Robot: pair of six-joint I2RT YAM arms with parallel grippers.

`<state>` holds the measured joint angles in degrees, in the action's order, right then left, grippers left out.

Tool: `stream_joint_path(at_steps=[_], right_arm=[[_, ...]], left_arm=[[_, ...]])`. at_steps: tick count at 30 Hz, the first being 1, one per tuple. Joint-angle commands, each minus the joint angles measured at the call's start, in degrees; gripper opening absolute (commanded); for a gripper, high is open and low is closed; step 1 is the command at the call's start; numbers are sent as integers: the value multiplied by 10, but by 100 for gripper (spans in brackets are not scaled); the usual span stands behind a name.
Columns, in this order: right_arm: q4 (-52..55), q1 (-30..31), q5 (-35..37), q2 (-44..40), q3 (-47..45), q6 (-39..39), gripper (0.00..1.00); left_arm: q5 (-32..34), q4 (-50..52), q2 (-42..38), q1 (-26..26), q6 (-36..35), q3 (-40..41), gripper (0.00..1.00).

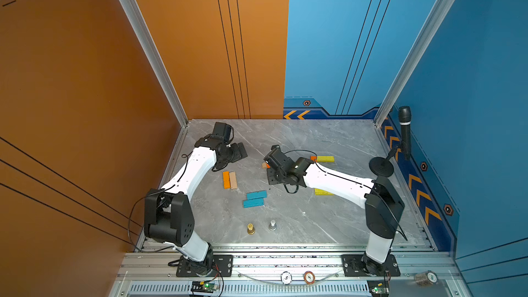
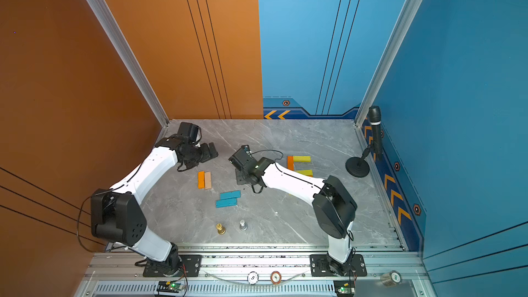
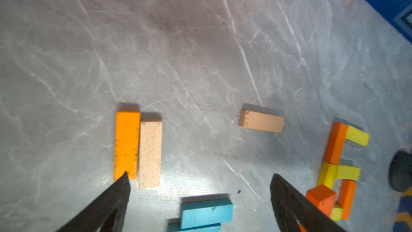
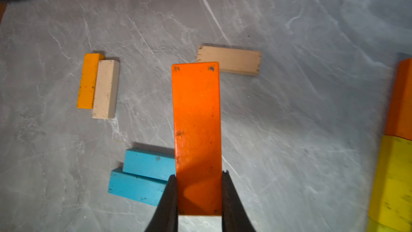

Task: Assemble the number 6 with building blocks
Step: Assemble the building block at the center of the board.

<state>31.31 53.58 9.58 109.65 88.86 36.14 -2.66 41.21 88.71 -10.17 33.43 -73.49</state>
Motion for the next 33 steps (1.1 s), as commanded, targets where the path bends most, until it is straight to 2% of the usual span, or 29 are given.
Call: stream_joint_path(at_steps=[1, 7, 9, 15, 24, 28, 33], right_arm=[[33, 11, -5, 62, 68, 32, 18], [58, 21, 4, 171, 171, 61, 18], [68, 21, 11, 196, 194, 70, 18], [84, 17, 34, 247, 241, 94, 18], [110, 5, 74, 292, 283, 123, 19], [117, -1, 71, 304, 309, 122, 29], [125, -8, 55, 276, 343, 99, 54]], left_arm=[[48, 18, -43, 6, -5, 22, 98], [118, 17, -74, 28, 16, 46, 98], [121, 17, -77, 48, 25, 50, 98], [107, 10, -86, 98, 48, 56, 98], [69, -1, -78, 115, 49, 59, 99], [59, -7, -75, 114, 48, 62, 99], [48, -7, -64, 114, 42, 60, 100]])
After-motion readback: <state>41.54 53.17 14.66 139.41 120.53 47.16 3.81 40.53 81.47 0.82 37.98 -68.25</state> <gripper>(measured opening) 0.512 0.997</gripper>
